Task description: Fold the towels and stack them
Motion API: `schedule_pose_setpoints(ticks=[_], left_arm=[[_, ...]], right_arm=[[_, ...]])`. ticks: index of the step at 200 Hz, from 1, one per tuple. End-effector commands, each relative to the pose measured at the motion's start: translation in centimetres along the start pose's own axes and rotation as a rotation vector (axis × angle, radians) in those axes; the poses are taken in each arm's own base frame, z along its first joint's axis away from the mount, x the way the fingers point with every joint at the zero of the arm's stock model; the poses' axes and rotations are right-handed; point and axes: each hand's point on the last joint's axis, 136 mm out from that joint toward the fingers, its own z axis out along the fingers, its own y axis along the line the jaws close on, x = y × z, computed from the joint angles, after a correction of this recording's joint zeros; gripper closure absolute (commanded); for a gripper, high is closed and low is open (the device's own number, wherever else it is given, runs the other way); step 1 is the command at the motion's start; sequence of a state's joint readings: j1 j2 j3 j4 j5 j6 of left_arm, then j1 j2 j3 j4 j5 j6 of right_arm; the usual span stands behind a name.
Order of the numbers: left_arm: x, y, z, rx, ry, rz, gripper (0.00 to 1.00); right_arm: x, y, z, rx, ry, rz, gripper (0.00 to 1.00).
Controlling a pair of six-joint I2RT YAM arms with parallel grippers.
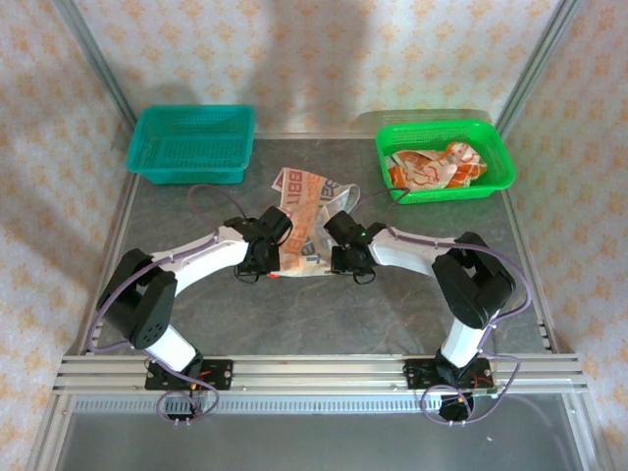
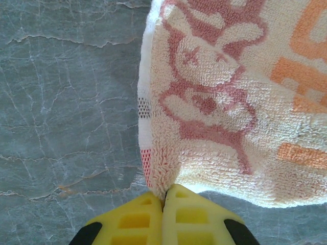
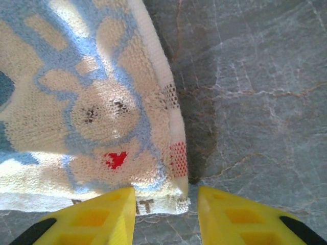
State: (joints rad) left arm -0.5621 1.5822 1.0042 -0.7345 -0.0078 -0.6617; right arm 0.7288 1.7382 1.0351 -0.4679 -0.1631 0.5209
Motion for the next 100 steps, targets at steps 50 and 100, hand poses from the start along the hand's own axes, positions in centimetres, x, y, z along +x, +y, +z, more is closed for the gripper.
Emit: schedule_pose_setpoints(ticks=[50,100], left_arm=[[0.1,0.2,0.3,-0.001,-0.002,-0.025,1.0],[-1.5,0.1,-2.6,0.02,-0.063,-0.032,1.0]], right_arm=[[1.7,-1.6,1.6,0.056,0.012,0.002,0.87],[-1.7,-0.8,-3.9,0.047,-0.13,-0.019,1.0]])
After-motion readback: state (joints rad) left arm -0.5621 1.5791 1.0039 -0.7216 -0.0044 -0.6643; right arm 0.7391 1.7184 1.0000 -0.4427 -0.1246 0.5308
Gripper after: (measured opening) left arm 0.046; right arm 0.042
